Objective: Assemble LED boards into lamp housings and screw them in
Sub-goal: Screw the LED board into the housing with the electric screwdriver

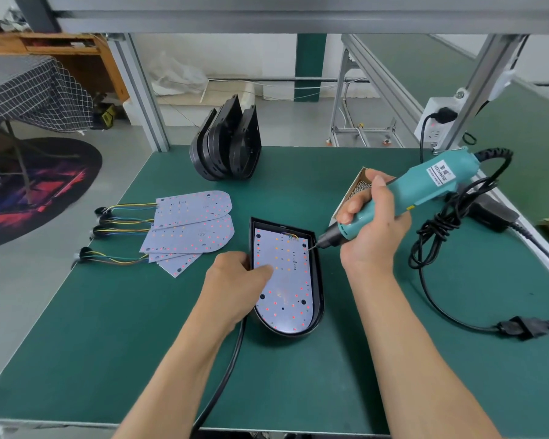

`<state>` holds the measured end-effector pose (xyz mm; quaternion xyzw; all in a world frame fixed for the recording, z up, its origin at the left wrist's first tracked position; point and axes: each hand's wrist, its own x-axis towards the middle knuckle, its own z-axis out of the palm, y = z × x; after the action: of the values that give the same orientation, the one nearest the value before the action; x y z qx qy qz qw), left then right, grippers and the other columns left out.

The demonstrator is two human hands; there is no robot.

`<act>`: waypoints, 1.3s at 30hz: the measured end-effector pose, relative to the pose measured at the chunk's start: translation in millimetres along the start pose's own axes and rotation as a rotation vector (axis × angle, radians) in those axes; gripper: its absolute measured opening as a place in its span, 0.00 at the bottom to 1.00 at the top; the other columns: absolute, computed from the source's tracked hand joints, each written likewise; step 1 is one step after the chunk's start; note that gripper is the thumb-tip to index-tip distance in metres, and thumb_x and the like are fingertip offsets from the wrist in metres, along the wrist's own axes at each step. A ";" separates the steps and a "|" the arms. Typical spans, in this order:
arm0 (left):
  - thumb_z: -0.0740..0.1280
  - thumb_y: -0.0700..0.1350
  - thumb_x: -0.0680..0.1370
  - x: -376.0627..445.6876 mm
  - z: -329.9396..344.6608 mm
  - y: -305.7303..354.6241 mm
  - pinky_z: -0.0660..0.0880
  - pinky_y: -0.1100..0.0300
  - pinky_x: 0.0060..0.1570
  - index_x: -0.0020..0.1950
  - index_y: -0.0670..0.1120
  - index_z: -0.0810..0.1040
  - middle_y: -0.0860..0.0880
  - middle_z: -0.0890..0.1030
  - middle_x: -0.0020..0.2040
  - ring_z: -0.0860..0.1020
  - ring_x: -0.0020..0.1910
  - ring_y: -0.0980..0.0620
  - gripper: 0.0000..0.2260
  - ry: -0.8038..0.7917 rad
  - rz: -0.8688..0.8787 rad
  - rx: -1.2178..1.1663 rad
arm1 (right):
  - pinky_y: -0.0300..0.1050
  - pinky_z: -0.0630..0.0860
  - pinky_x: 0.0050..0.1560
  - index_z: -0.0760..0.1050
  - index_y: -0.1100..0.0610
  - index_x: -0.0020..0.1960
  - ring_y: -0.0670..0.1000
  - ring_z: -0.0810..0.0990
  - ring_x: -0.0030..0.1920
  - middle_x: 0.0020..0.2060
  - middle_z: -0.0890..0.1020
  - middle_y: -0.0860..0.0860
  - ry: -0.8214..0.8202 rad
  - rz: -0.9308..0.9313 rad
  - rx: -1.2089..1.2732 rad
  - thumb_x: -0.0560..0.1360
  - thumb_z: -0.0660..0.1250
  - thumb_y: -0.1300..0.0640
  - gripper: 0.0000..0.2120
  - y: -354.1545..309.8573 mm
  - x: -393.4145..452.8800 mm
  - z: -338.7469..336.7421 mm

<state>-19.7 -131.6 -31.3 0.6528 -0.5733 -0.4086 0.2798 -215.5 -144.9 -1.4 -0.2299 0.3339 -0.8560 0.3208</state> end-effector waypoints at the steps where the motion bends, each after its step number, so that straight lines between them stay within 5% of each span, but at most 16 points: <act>1: 0.71 0.47 0.74 -0.1 0.1 -0.3 0.69 0.61 0.32 0.45 0.35 0.78 0.50 0.77 0.31 0.72 0.27 0.52 0.14 0.005 0.000 0.010 | 0.43 0.66 0.30 0.76 0.60 0.54 0.53 0.67 0.24 0.27 0.73 0.54 0.002 0.000 -0.003 0.76 0.69 0.53 0.12 0.7 0.3 -0.2; 10: 0.71 0.46 0.74 0.6 1.5 -0.4 0.70 0.63 0.30 0.46 0.36 0.80 0.49 0.80 0.34 0.75 0.23 0.60 0.12 0.001 0.011 0.016 | 0.44 0.66 0.30 0.80 0.53 0.48 0.53 0.68 0.23 0.26 0.73 0.53 -0.006 -0.020 -0.048 0.78 0.68 0.55 0.04 5.3 -0.6 0.5; 21: 0.70 0.46 0.74 -3.1 1.1 2.6 0.63 0.65 0.22 0.42 0.35 0.75 0.53 0.73 0.27 0.67 0.22 0.55 0.13 0.036 0.002 0.039 | 0.42 0.67 0.29 0.81 0.53 0.48 0.53 0.68 0.23 0.26 0.73 0.53 -0.015 -0.007 -0.074 0.78 0.68 0.54 0.04 6.1 -2.8 1.7; 26: 0.70 0.47 0.73 -5.0 0.5 3.3 0.65 0.62 0.29 0.41 0.36 0.74 0.52 0.73 0.28 0.68 0.27 0.51 0.14 0.053 0.008 0.070 | 0.41 0.66 0.29 0.81 0.52 0.47 0.51 0.69 0.23 0.26 0.73 0.51 -0.033 -0.015 -0.073 0.78 0.67 0.55 0.04 6.3 -4.5 3.6; 39: 0.69 0.48 0.72 -2.0 1.1 1.3 0.65 0.62 0.28 0.35 0.43 0.72 0.57 0.71 0.22 0.66 0.21 0.55 0.11 0.038 0.022 0.084 | 0.42 0.67 0.28 0.81 0.46 0.45 0.52 0.70 0.23 0.26 0.74 0.51 -0.066 -0.060 -0.149 0.78 0.68 0.54 0.05 6.2 -10.5 10.4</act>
<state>-21.3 -129.8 -30.3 0.6653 -0.5915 -0.3686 0.2675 -199.5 -145.5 -0.8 -0.2912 0.3790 -0.8299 0.2877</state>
